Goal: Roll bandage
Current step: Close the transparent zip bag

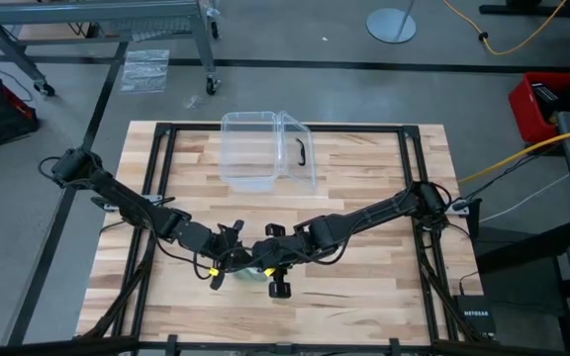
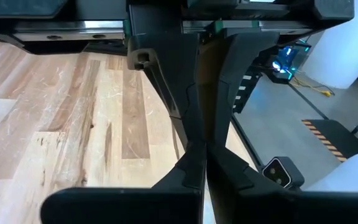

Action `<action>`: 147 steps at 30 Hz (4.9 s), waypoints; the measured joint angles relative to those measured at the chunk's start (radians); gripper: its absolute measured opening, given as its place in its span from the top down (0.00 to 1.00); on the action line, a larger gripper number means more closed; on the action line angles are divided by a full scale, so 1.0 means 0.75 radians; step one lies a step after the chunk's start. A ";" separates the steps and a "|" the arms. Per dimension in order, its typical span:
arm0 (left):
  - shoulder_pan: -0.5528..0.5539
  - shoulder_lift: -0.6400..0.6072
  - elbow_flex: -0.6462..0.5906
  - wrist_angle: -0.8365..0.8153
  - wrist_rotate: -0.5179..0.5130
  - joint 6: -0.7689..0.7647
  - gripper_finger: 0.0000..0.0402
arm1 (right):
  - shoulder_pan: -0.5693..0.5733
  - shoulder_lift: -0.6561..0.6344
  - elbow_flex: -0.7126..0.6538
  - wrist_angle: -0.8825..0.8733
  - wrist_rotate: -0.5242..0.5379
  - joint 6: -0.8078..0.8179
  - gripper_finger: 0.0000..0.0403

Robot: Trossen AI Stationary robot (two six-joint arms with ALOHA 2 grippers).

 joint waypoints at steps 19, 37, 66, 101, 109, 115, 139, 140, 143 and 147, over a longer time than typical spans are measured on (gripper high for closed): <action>0.000 -0.089 -0.001 -0.021 -0.088 0.040 1.00 | 0.001 -0.001 -0.002 -0.058 -0.029 0.040 0.95; -0.015 -0.127 0.000 -0.136 -0.060 -0.090 0.95 | 0.001 0.002 -0.003 -0.064 -0.036 0.066 0.95; -0.027 -0.126 0.000 -0.173 -0.060 -0.090 0.76 | -0.017 0.002 -0.002 0.103 0.013 -0.005 0.95; -0.026 -0.179 0.000 -0.066 -0.109 0.046 1.00 | -0.016 0.003 -0.003 0.052 0.008 0.001 0.95; -0.026 -0.198 0.001 -0.076 -0.095 -0.078 0.99 | -0.016 0.003 -0.003 0.011 -0.025 -0.015 0.95; -0.026 -0.193 0.000 -0.156 -0.075 -0.089 0.88 | -0.015 0.003 -0.003 -0.011 -0.072 -0.103 0.95; -0.052 -0.105 0.000 -0.184 -0.059 -0.135 0.65 | -0.016 0.002 -0.001 0.062 0.069 -0.255 0.95; -0.052 -0.100 0.000 -0.181 -0.059 -0.135 0.65 | -0.016 0.002 -0.001 0.064 0.069 -0.255 0.95; -0.051 -0.093 0.000 -0.174 -0.059 -0.122 0.65 | -0.016 0.002 -0.001 0.069 0.065 -0.271 0.95; -0.051 -0.092 0.000 -0.168 -0.059 -0.107 0.65 | -0.016 0.002 -0.001 0.069 0.065 -0.280 0.95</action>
